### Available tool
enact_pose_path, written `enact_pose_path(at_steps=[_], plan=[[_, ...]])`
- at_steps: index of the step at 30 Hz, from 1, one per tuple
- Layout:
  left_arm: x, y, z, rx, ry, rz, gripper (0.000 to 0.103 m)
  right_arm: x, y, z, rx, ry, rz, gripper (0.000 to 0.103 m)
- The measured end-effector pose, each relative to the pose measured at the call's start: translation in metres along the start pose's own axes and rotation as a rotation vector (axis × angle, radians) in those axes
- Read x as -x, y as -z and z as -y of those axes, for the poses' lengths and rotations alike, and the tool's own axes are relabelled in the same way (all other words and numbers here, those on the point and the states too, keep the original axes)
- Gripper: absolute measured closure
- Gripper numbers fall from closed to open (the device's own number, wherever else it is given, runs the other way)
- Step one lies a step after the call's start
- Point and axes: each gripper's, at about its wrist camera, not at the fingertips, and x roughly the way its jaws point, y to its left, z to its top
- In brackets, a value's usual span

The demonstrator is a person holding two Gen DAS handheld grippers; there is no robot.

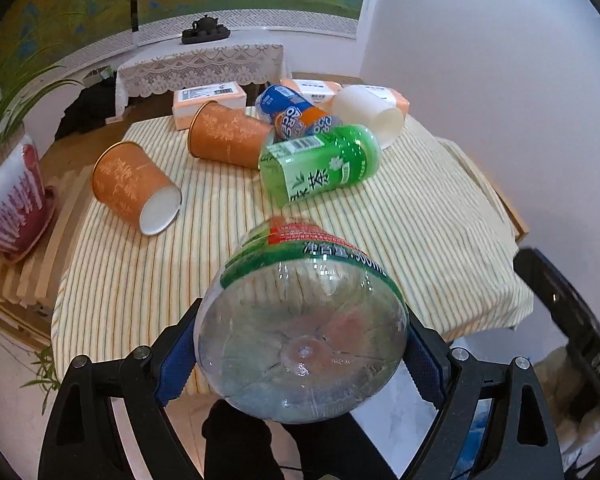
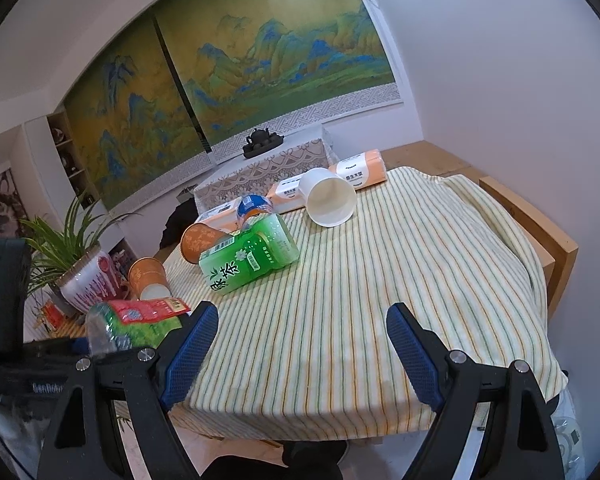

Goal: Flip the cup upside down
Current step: 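Lower the bottle base-first onto the cloth and open the left tool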

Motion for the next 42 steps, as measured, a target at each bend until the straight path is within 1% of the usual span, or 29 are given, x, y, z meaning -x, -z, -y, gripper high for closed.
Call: enact_pose_path(at_steps=[6, 10, 13, 18, 24, 27, 29, 32, 38, 42], plan=[[-0.008, -0.015, 0.003, -0.017, -0.003, 0.044, 0.012, 0.002, -0.003, -0.001, 0.005, 0.007, 0.009, 0.019], [-0.015, -0.022, -0.001, 0.014, 0.004, 0.088, 0.012, 0.0, -0.002, 0.0, 0.011, 0.015, 0.002, 0.019], [-0.02, -0.025, -0.004, 0.037, 0.005, 0.121, 0.012, -0.001, -0.002, 0.001, 0.013, 0.019, -0.002, 0.019], [-0.027, -0.026, -0.003, 0.037, -0.009, 0.178, 0.012, -0.003, -0.003, 0.001, 0.014, 0.023, -0.001, 0.019], [-0.033, -0.027, -0.004, 0.04, -0.005, 0.219, 0.012, -0.004, -0.003, -0.008, 0.066, 0.064, 0.021, 0.019], [-0.032, -0.025, -0.005, 0.04, -0.003, 0.238, 0.012, -0.004, -0.005, -0.013, 0.087, 0.079, 0.027, 0.019], [-0.031, -0.023, -0.004, 0.03, 0.001, 0.254, 0.008, -0.003, -0.006, -0.016, 0.095, 0.088, 0.034, 0.019], [-0.026, -0.02, -0.003, 0.017, -0.004, 0.284, 0.006, -0.001, -0.006, -0.02, 0.107, 0.101, 0.044, 0.019], [-0.008, -0.014, -0.003, 0.001, -0.017, 0.362, 0.001, 0.004, -0.008, -0.029, 0.136, 0.13, 0.074, 0.019], [0.005, -0.009, -0.002, -0.017, -0.021, 0.388, 0.001, 0.009, -0.008, -0.036, 0.154, 0.145, 0.097, 0.018]])
